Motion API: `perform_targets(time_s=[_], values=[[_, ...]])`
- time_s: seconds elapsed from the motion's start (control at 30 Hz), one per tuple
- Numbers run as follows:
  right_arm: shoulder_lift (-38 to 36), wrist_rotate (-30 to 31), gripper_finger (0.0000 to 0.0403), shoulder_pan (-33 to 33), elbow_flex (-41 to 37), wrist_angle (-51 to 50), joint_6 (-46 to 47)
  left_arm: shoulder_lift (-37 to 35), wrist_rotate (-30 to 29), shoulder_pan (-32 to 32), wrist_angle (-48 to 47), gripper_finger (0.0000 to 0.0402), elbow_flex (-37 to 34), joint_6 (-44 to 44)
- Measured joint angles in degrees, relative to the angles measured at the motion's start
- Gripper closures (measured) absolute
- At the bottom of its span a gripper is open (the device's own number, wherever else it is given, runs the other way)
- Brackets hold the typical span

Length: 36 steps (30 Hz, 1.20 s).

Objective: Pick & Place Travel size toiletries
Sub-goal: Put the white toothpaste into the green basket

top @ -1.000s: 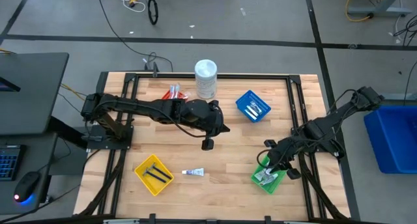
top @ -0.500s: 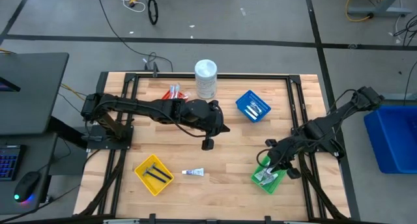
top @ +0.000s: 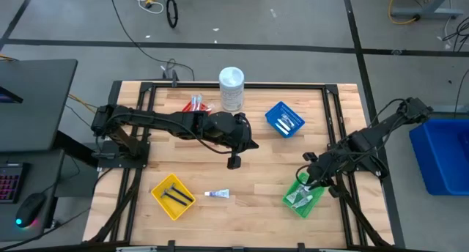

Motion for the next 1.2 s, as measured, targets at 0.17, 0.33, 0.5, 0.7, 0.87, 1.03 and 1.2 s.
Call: perform_targets(time_s=[0.17, 0.33, 0.5, 0.7, 0.87, 1.03, 1.2], values=[[-1.0, 3.5, 0.0333, 0.0, 0.0, -1.0, -1.4, 0.0, 0.0, 0.0, 0.0, 0.0392, 0.0, -0.2], [-1.0, 2.5, 0.0333, 0.0, 0.0, -2.6, -1.9, 0.0, 0.0, 0.0, 0.0, 0.0383, 0.0, -0.4], [-1.0, 2.0, 0.0330, 0.0, 0.0, -4.6, -1.7, 0.0, 0.0, 0.1, 0.0, 0.0395, 0.0, 0.0], [-1.0, 2.0, 0.0330, 0.0, 0.0, -4.7, -1.7, 0.0, 0.0, 0.8, 0.0, 0.0388, 0.0, -0.2], [-0.9, 0.5, 0.0331, 0.0, 0.0, -7.0, -0.9, 0.0, 0.0, 0.8, 0.0, 0.0383, 0.0, -0.2], [-0.7, 0.5, 0.0331, 0.0, 0.0, -7.9, 0.3, 0.0, 0.0, 0.8, 0.2, 0.0396, 0.0, -0.2], [-0.7, 0.5, 0.0320, 0.0, 0.0, -8.6, 0.6, 0.0, 0.0, 0.8, 0.3, 0.0389, 0.0, -0.2]])
